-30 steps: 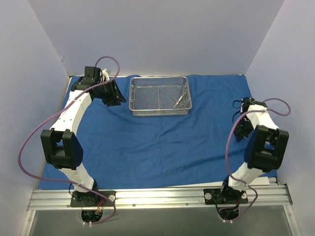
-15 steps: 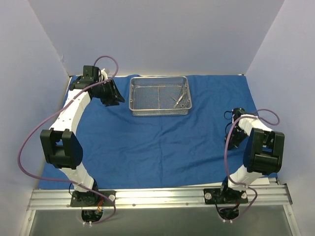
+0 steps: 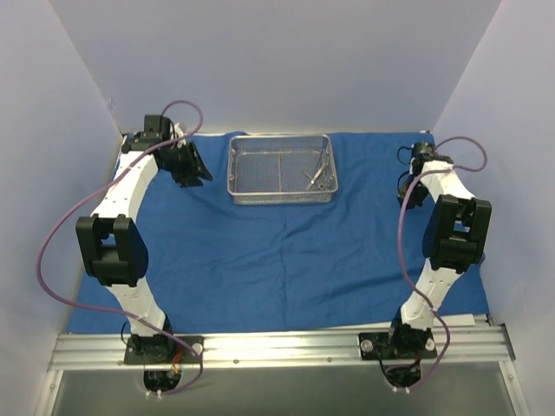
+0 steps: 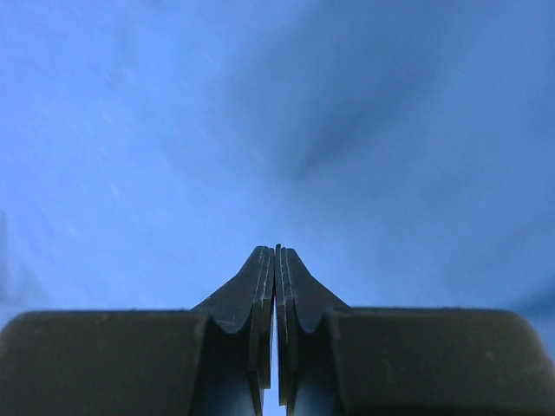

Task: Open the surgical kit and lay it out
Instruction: Smooth out the surgical kit at the center of the board.

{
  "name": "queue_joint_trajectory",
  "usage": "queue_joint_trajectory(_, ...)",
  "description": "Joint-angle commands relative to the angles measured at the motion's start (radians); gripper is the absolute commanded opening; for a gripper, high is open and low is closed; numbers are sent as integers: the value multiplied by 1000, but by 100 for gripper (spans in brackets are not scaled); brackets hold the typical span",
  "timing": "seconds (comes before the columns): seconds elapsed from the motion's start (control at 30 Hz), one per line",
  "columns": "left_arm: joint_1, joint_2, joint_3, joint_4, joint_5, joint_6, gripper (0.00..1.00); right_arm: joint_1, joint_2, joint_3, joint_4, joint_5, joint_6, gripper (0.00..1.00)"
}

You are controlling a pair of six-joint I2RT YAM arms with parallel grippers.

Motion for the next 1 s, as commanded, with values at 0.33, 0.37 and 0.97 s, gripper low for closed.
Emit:
queue_joint_trajectory(0.33,181,104,55,-47,-6,13,48,6,389,193,77,22,-105,0)
queue_joint_trajectory(0.37,189,110,55,-49,-6,11,48,9,444,225,71,37,-116,0)
queue_joint_trajectory(0.97,226,403,357,-12,-66,-13,40,20,456,714,-18,-244,-148,1)
